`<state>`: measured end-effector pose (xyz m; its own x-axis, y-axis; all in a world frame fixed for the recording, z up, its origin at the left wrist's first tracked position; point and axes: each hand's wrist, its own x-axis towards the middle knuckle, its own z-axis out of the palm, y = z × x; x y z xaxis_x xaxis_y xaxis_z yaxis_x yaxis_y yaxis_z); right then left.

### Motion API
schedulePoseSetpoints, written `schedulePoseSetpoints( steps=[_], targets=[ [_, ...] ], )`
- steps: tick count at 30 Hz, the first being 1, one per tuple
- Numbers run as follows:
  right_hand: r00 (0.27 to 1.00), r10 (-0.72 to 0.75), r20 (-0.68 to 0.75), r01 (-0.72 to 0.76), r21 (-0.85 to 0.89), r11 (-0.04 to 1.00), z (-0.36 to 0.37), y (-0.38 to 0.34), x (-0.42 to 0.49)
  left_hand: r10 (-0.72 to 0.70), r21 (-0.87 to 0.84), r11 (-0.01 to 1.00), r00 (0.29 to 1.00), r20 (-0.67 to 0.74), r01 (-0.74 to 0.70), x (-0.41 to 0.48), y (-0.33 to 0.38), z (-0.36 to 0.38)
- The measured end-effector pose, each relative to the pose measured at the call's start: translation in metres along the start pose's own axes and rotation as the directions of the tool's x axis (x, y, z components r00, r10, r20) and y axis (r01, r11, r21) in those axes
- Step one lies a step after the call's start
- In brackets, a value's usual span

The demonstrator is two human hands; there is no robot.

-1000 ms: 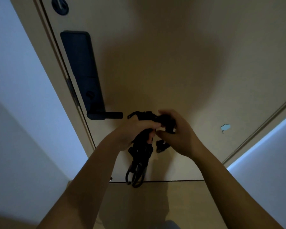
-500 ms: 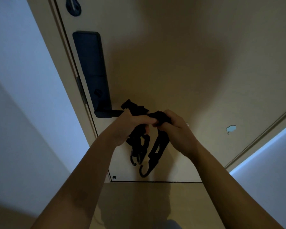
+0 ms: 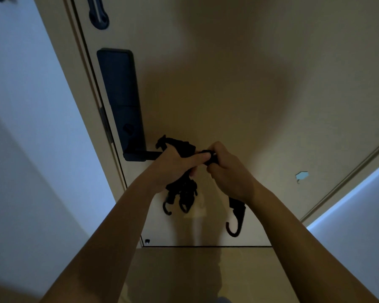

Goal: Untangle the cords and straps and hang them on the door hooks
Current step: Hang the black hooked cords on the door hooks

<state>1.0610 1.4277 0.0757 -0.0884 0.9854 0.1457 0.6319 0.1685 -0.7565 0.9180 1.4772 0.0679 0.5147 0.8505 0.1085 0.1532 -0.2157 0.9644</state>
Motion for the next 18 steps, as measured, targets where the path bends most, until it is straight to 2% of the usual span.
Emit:
schedulePoseSetpoints(
  steps=[2,4,8,11,14,18],
  targets=[
    [0.999,-0.02,-0.031,0.022,0.068,0.997,-0.002,-0.003,0.0,-0.029,-0.09,0.996,0.995,-0.096,0.02,0.002,0.0,0.001],
    [0.994,-0.036,-0.101,0.055,0.185,0.981,-0.005,-0.008,0.0,-0.042,-0.218,0.976,0.992,-0.118,0.015,0.005,0.001,-0.001],
    [0.998,-0.029,-0.061,0.049,0.374,0.926,-0.02,-0.014,0.0,-0.064,-0.348,0.936,0.998,-0.004,0.058,0.008,0.004,-0.007],
    [1.0,-0.016,-0.01,0.018,0.45,0.893,-0.039,-0.013,0.002,-0.054,-0.322,0.943,0.994,0.098,0.083,0.013,0.015,-0.014],
    [0.998,-0.04,0.039,0.014,0.51,0.86,-0.061,-0.012,0.007,-0.022,-0.185,0.982,0.995,0.1,0.04,0.021,0.032,-0.017],
    [0.996,-0.069,-0.062,0.087,0.386,0.919,-0.088,-0.018,0.021,-0.008,-0.016,1.0,0.999,0.037,0.009,0.038,0.059,-0.014]
  ],
)
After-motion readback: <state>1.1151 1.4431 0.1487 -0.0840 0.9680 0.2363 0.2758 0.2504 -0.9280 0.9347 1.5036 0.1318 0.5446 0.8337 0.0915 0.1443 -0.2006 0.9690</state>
